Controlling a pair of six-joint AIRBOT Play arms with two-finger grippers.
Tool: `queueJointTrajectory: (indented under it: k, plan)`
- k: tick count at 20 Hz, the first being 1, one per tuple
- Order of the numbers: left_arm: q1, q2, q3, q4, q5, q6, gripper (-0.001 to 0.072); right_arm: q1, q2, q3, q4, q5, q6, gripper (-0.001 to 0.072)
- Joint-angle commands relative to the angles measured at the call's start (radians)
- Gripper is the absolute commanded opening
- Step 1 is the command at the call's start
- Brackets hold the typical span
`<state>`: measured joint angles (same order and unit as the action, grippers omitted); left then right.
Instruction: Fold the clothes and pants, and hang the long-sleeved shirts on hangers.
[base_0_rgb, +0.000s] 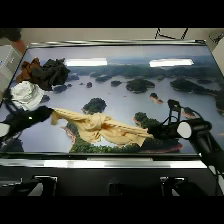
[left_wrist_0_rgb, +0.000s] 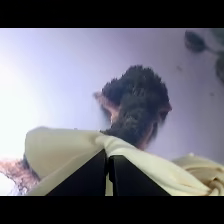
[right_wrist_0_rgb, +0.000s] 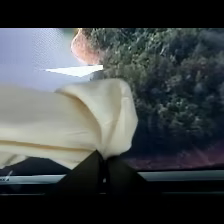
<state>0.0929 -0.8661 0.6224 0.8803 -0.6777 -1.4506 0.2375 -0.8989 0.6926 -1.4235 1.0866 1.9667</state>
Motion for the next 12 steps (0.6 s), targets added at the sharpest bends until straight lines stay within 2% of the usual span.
queueJointTrajectory:
  k: [1,2,3,4,6,8,10,12]
  plan:
    - [-0.140,-0.203,-0.038,-0.085,0.014,0.003,0.0055,0.001,-0.069,-0.092,0.140,-0.173,0.037,0.0037]
    - [-0.149,-0.227,-0.015,-0.080,-0.042,0.012,0.0183,0.001,-0.069,-0.091,0.141,-0.175,0.037,0.0037]
    - [-0.132,-0.234,0.019,-0.033,-0.116,0.018,0.0497,0.001,-0.069,-0.092,0.140,-0.171,0.034,0.0037]
    - [-0.094,-0.232,0.068,0.058,-0.211,0.018,0.0715,0.001,-0.069,-0.092,0.137,-0.168,0.029,0.0037]
    - [0.024,-0.232,0.174,0.270,-0.440,0.009,0.0717,0.001,-0.069,-0.092,0.137,-0.155,0.016,0.0037]
    - [0.156,-0.231,0.209,0.350,-0.618,-0.027,0.0717,0.001,-0.069,-0.092,0.137,-0.138,0.003,0.0037]
    - [0.228,-0.229,0.135,0.260,-0.671,-0.013,0.0716,0.001,-0.069,-0.092,0.137,-0.126,-0.015,0.0037]
    - [0.209,-0.229,-0.013,0.056,-0.586,0.048,0.0715,0.001,-0.069,-0.092,0.137,-0.119,-0.016,0.0037]
